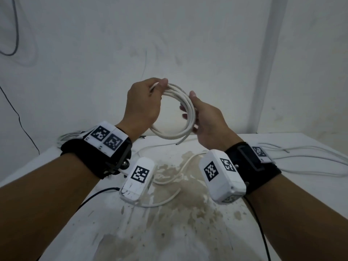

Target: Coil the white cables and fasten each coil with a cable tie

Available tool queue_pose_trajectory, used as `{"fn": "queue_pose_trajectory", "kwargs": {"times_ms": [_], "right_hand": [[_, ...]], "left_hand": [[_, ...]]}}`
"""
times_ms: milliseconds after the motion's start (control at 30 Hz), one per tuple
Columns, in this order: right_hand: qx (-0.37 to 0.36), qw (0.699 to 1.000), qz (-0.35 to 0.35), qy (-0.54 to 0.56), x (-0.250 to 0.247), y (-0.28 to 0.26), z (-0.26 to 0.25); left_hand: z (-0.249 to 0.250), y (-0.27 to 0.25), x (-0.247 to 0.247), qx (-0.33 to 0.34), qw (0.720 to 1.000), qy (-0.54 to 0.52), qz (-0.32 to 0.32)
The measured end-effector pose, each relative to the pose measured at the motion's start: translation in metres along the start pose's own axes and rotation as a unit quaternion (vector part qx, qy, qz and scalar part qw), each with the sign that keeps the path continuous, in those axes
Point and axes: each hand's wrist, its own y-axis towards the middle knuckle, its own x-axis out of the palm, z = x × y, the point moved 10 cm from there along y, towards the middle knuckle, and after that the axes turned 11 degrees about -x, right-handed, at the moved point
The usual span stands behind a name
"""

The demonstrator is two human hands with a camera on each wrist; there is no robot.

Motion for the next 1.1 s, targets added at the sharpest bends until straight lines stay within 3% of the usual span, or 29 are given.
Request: {"fn": "queue_pose_trajectory", "kwargs": {"times_ms": [133, 233, 333, 400, 500, 600, 667, 800, 900, 1100], "right_hand": [[0.022, 0.988, -0.027, 0.153, 0.026, -0.01, 0.006], [-0.01, 0.992, 0.031, 0.121, 0.023, -0.01, 0.001], [-0.021, 0.992, 0.087, 0.086, 0.014, -0.008, -0.001], [-0.031, 0.992, 0.112, 0.04, 0.003, -0.004, -0.002], [-0.06, 0.992, 0.1, -0.041, -0.012, 0.003, -0.008], [-0.088, 0.986, 0.027, -0.138, -0.007, 0.006, -0.011], [-0.1, 0.98, -0.007, -0.173, 0.001, 0.005, -0.014], [-0.05, 0.995, -0.037, -0.08, 0.008, 0.001, -0.008], [0.006, 0.998, -0.044, 0.034, 0.009, -0.006, 0.006], [0.041, 0.985, 0.001, 0.17, 0.009, -0.013, 0.025]], "left_hand": [[0.0, -0.007, -0.012, 0.01, 0.994, -0.015, 0.103], [-0.002, -0.015, -0.016, 0.015, 0.988, -0.026, 0.153], [-0.007, -0.021, -0.008, -0.003, 0.989, -0.036, 0.145], [-0.016, -0.016, 0.002, -0.039, 0.995, -0.041, 0.076], [-0.024, -0.015, 0.026, -0.109, 0.983, -0.077, -0.128], [-0.011, -0.026, 0.045, -0.071, 0.952, 0.037, -0.294], [-0.007, -0.03, 0.05, -0.039, 0.938, 0.105, -0.328], [-0.002, -0.022, 0.042, -0.001, 0.967, 0.086, -0.239], [-0.012, -0.014, 0.031, -0.016, 0.989, 0.031, -0.145], [-0.028, -0.018, 0.024, -0.042, 0.999, 0.014, -0.02]]}}
